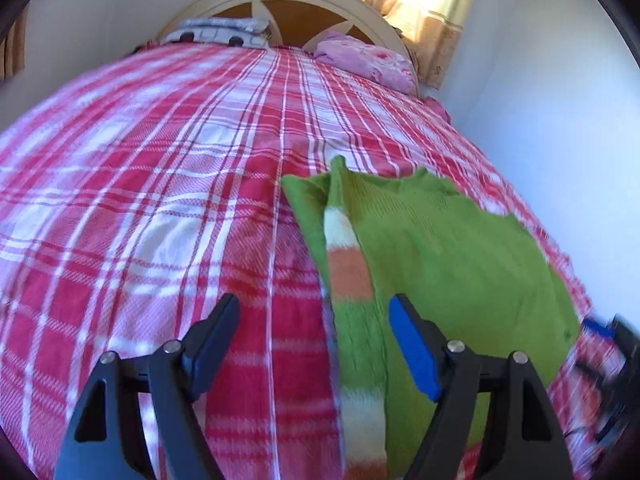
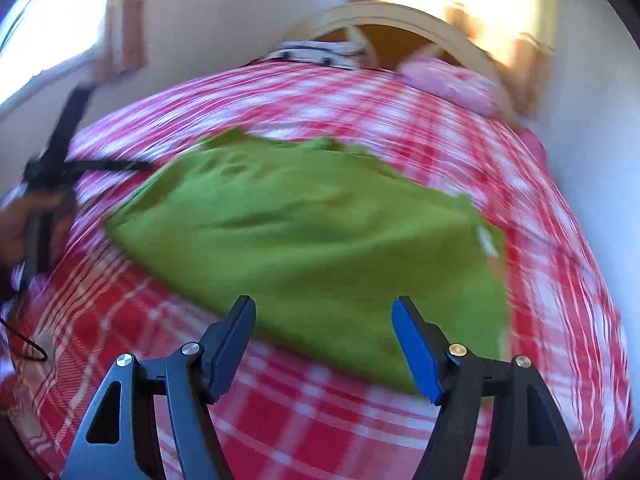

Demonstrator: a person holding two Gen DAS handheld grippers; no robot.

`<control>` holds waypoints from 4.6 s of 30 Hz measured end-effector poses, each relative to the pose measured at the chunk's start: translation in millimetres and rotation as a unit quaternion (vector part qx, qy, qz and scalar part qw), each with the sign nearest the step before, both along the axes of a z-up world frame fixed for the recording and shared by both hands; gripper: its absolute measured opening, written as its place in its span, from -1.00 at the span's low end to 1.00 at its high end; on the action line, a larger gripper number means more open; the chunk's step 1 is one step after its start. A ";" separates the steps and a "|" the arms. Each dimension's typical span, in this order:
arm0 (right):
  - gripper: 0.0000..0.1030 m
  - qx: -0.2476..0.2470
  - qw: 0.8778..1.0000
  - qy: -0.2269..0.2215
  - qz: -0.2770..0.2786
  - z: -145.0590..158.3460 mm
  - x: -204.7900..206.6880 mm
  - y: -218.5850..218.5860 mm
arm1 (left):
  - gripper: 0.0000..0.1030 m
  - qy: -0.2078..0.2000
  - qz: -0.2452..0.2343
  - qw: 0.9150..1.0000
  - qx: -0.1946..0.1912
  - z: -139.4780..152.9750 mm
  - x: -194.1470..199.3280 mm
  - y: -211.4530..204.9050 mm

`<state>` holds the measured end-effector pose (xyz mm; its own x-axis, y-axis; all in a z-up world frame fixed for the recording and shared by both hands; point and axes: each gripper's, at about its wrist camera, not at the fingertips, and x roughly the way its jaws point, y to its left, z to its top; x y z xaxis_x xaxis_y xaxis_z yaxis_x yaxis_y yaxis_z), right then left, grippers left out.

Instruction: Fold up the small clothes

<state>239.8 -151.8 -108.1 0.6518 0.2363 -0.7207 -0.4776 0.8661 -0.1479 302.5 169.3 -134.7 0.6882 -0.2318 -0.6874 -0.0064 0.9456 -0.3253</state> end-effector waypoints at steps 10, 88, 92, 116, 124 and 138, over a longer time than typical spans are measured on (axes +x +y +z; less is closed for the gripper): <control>0.38 -0.081 0.990 -0.037 0.107 -23.1 -22.8 109.5 | 0.54 0.021 -0.025 0.993 -0.111 -7.9 54.6 4.1; -0.88 0.082 0.993 -0.067 0.057 4.9 7.5 67.5 | -0.71 -0.068 -0.097 0.940 -0.320 28.6 127.1 -40.6; -0.88 0.103 0.992 -0.067 0.041 9.5 9.2 45.1 | -0.71 -0.075 -0.111 0.937 -0.322 37.2 130.4 -62.9; -0.88 0.172 0.981 -0.054 -0.076 6.8 4.1 -80.5 | -0.71 -0.057 -0.191 0.943 -0.268 68.1 154.2 -194.3; -1.00 0.188 0.974 -0.038 -0.118 -3.9 6.1 -116.0 | -0.77 -0.029 -0.201 0.948 -0.247 59.0 163.8 -224.1; 0.70 0.233 0.964 -0.003 -0.127 -8.9 3.6 -123.4 | -0.77 -0.019 -0.210 0.952 -0.223 59.6 166.5 -241.2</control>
<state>243.4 -275.2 -117.0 0.7349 0.3653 -0.5713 -0.2413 0.9282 0.2831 468.9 -72.0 -75.1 0.4929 -0.7543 -0.4337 0.3610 0.6308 -0.6869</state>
